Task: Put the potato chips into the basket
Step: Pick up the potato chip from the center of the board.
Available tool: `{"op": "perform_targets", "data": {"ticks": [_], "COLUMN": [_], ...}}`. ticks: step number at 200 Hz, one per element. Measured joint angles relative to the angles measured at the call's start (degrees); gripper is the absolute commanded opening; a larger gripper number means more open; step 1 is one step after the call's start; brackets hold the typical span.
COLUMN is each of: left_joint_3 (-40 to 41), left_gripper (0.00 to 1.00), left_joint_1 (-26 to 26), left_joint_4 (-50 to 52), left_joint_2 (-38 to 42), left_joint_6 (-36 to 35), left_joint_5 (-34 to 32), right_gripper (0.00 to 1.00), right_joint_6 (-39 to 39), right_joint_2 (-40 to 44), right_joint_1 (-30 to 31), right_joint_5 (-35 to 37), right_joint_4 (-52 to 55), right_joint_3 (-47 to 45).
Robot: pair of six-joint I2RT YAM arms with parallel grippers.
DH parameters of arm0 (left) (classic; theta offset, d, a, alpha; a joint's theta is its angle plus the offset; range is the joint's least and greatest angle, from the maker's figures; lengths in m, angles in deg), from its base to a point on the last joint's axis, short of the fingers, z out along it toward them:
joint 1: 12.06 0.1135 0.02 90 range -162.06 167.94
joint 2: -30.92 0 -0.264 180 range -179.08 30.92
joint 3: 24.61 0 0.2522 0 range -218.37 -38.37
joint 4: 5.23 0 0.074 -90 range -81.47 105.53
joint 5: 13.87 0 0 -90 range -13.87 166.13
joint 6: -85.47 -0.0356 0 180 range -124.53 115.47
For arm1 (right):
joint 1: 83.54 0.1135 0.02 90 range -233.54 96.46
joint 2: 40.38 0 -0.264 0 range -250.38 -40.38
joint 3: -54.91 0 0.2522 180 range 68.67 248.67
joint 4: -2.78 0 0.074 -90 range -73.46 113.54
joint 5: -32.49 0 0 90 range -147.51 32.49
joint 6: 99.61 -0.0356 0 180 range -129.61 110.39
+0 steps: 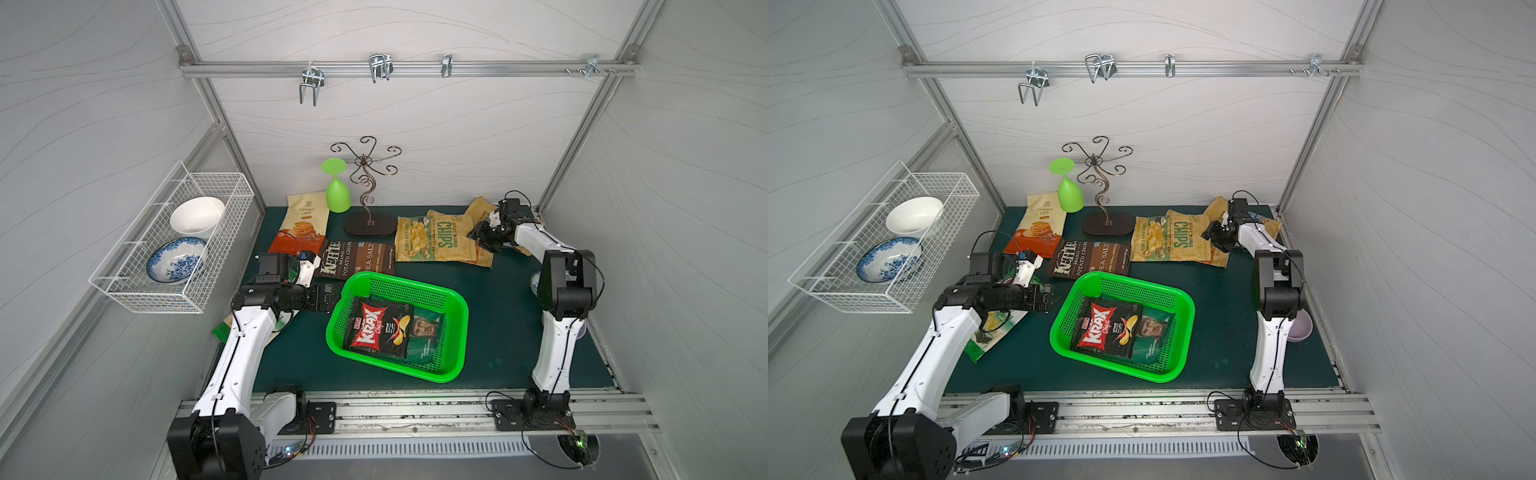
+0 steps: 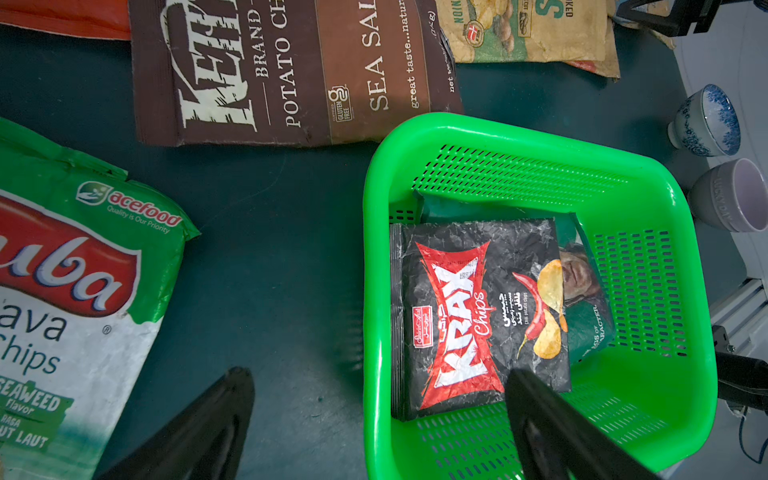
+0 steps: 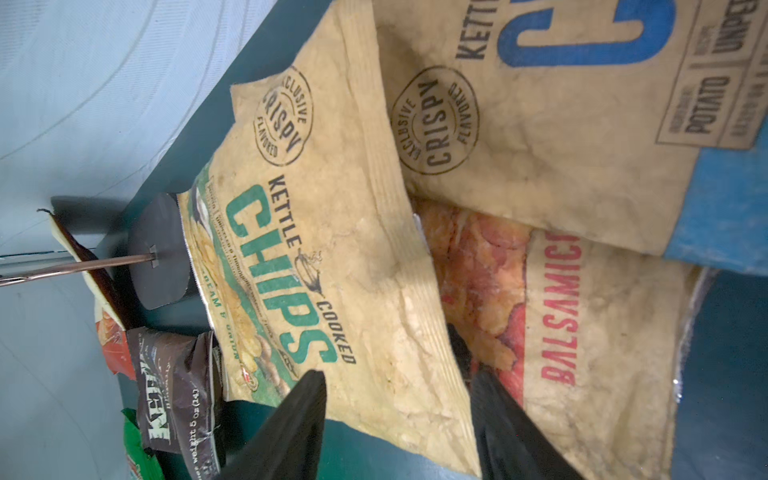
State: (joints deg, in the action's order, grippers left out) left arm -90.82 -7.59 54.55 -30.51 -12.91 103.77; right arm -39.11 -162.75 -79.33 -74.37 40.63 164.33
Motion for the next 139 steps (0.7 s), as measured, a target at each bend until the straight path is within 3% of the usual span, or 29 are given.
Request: {"op": "perform_targets", "data": {"ticks": [56, 139], "left_joint_3": [0.0, 0.0], "left_gripper": [0.99, 0.99], "left_joint_1": [0.0, 0.0], "left_joint_4": [0.0, 0.0], "left_joint_2": [0.0, 0.0], "left_joint_6": [0.02, 0.02], "left_joint_5": [0.0, 0.0], "right_gripper": [0.57, 0.33], "right_joint_6": [1.09, 2.08], "right_joint_2": [-2.8, -2.34], "right_joint_1": [0.0, 0.59], "right_joint_5": [-2.21, -7.34], "right_joint_4": [-1.05, -6.25], "right_joint_3": [-0.24, -5.68]}}
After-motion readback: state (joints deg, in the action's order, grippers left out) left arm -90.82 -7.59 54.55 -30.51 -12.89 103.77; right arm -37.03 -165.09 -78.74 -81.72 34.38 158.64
